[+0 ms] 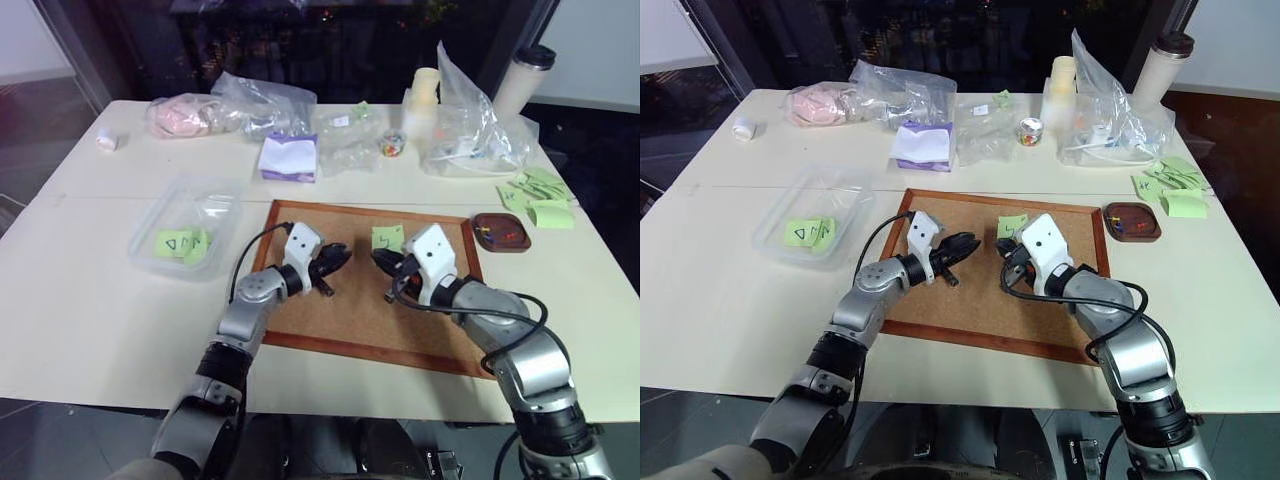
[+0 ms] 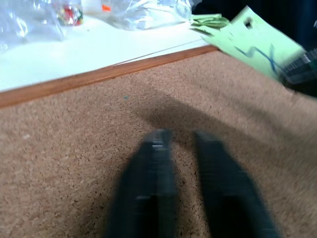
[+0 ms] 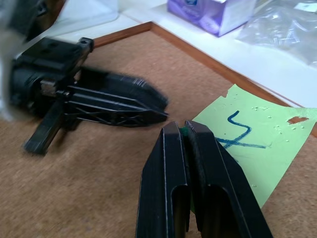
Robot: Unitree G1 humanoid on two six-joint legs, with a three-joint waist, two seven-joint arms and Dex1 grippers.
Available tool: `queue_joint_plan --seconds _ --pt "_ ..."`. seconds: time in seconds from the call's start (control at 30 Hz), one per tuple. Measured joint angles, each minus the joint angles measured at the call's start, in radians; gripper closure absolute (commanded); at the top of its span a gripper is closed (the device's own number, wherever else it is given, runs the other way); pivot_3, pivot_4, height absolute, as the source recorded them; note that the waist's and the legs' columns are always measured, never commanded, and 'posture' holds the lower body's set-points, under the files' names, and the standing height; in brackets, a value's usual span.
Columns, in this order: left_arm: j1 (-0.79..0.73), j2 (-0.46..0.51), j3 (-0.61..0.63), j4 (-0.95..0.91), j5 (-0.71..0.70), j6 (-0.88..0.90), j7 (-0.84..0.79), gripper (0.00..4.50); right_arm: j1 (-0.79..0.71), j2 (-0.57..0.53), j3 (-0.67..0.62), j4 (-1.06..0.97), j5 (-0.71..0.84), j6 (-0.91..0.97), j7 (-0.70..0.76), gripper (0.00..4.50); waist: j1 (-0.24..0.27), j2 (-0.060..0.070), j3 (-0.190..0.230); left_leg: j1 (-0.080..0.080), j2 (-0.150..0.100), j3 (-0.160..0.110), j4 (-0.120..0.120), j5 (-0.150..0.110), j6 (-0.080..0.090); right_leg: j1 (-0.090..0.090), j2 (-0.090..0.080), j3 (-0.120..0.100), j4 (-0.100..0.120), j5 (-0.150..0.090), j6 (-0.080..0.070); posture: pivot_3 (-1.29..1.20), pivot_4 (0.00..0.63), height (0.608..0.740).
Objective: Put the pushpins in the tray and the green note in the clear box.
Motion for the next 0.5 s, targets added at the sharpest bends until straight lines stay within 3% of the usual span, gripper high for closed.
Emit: queue_joint_plan --seconds 0.07,0.27,0.5 --pt "-0.005 -0.002 0.013 -0.01 -0.034 0.049 -0.016 1.11 0.0 -0.006 0.013 -0.017 0.0 0.007 0.005 4.5 0.0 0.0 0.0 0.0 0.0 0.0 0.0 0.0 0.0 0.0 0.0 0.0 -0.001 0.0 0.0 0.0 0.15 0.74" --pt "-0.037 -0.03 0.108 -0.021 -0.202 0.258 -0.046 1.11 0.008 -0.038 0.065 -0.052 -0.01 0.014 0.014 4.5 0.0 -0.005 0.004 -0.001 0.0 0.0 0.0 0.0 0.0 -0.001 0.0 0.0 -0.001 0.0 0.0 0.0 0.15 0.74" --pt "-0.065 -0.034 0.149 -0.022 -0.268 0.352 -0.042 1.11 0.013 -0.061 0.07 -0.061 -0.012 0.012 0.031 4.5 0.0 -0.01 0.008 -0.001 0.0 0.0 0.0 0.0 0.0 -0.001 0.0 0.0 -0.001 0.0 0.0 0.0 0.15 0.74"
